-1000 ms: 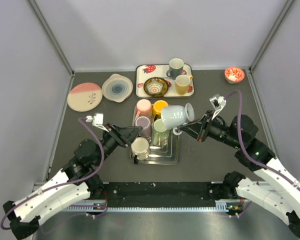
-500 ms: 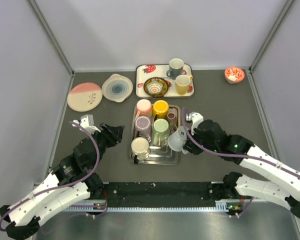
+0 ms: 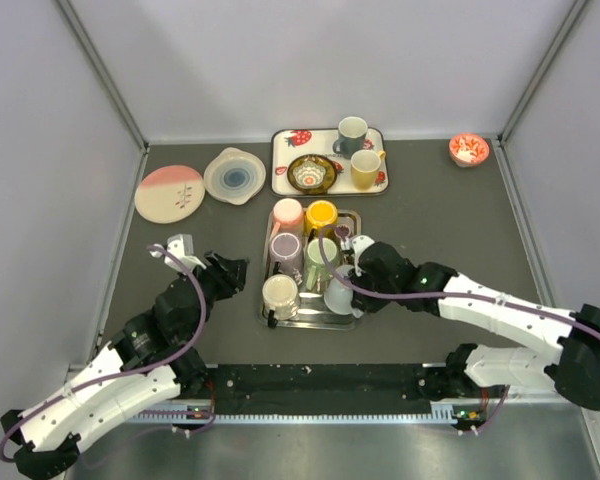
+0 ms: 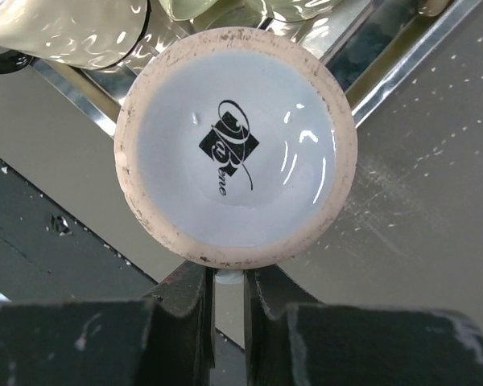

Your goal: Turn the mug right side up

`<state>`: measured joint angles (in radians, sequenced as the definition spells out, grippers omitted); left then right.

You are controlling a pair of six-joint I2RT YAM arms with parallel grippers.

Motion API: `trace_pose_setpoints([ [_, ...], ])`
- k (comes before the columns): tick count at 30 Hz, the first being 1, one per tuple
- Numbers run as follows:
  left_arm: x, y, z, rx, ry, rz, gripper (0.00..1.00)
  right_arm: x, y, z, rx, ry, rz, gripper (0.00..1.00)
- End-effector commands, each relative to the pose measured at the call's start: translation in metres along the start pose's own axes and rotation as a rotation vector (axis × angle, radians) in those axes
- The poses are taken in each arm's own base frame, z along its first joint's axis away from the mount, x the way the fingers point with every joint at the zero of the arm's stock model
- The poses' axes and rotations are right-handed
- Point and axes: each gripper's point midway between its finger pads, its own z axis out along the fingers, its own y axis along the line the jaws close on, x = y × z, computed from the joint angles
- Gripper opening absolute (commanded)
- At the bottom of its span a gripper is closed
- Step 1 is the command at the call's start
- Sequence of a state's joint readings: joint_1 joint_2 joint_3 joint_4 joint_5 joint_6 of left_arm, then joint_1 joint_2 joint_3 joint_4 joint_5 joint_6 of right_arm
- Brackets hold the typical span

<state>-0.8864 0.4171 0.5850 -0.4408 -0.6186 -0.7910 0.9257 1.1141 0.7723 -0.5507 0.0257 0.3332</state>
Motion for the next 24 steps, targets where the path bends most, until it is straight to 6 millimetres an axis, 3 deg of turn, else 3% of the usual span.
trace_pose_setpoints([
  [1, 0.0, 0.003, -0.001, -0.004, -0.008, -0.003, 0.56, -0.034, 0.021, 0.011, -0.059, -0.103, -0.013, 0.0],
  [11, 0.01, 0.01, 0.001, -0.02, 0.007, 0.008, 0.56, -0.027, 0.028, 0.038, -0.059, -0.045, -0.041, 0.0],
  [21, 0.014, 0.016, 0.001, -0.032, 0.011, 0.012, 0.57, -0.014, 0.028, 0.05, -0.03, 0.007, -0.06, 0.0],
  [23, 0.016, 0.018, 0.001, -0.035, 0.013, 0.013, 0.57, -0.01, 0.027, 0.051, -0.024, 0.018, -0.056, 0.06],
  [24, 0.016, 0.02, 0.001, -0.037, 0.011, 0.013, 0.57, -0.01, 0.027, 0.049, -0.023, 0.016, -0.056, 0.13],
])
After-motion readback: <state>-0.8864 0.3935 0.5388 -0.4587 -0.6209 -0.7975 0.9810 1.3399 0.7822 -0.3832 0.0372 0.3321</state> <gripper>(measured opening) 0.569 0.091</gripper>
